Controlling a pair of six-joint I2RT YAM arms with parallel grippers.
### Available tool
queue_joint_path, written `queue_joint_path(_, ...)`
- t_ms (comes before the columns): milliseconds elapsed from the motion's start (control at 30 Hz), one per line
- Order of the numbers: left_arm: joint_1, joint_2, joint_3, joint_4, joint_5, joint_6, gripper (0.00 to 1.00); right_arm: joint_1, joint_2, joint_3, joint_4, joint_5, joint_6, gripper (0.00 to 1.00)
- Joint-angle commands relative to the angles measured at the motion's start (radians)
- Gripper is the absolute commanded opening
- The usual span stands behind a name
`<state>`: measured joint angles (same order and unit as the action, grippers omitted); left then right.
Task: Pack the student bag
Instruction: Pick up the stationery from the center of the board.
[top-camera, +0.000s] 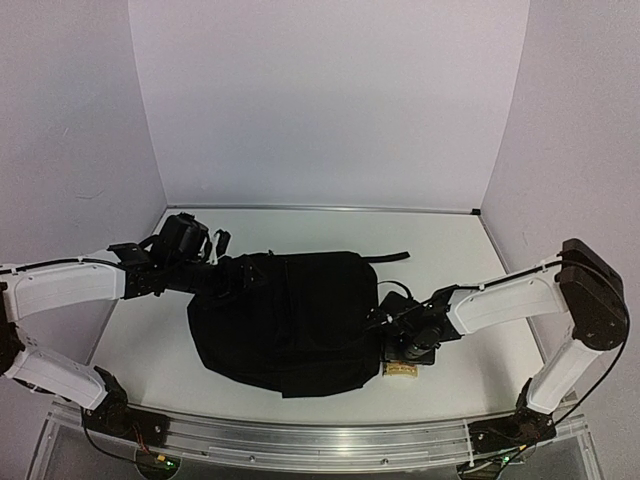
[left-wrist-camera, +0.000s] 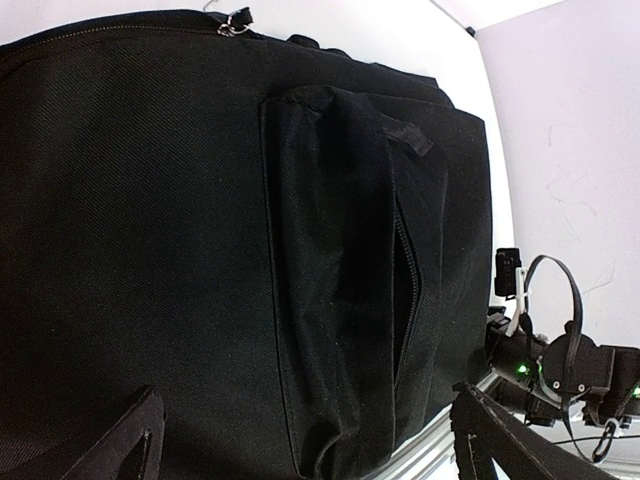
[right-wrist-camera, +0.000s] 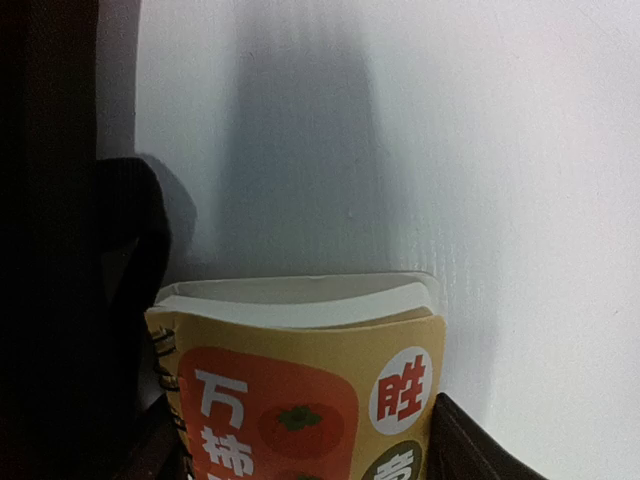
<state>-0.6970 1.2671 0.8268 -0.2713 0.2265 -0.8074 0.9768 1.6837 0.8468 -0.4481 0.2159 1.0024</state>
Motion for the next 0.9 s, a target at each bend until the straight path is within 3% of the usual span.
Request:
queue_joint_path(0,0.004,-0.021,0.029,0.023,0.053,0.042,1.00,0.004,0.013,-0.052,0.071,-0.098,0.066,0.64)
queue_joint_path(300,-0.075,0.066,0.174,0.103,0.150,0.065,1.00,0.005,-0.272,-0.044,0.069,0.003,0.052,0.60)
queue_joint_path(533,-0.137,0.157,0.289,0.209,0.232,0.041,1.00,0.005,-0.508,-0.012,0.104,0.012,-0.091,0.60)
queue_joint_path(867,-0.190,0.298,0.397,0.334,0.382,-0.015,1.00,0.109,-0.489,0.042,0.367,-0.044,-0.302,0.59)
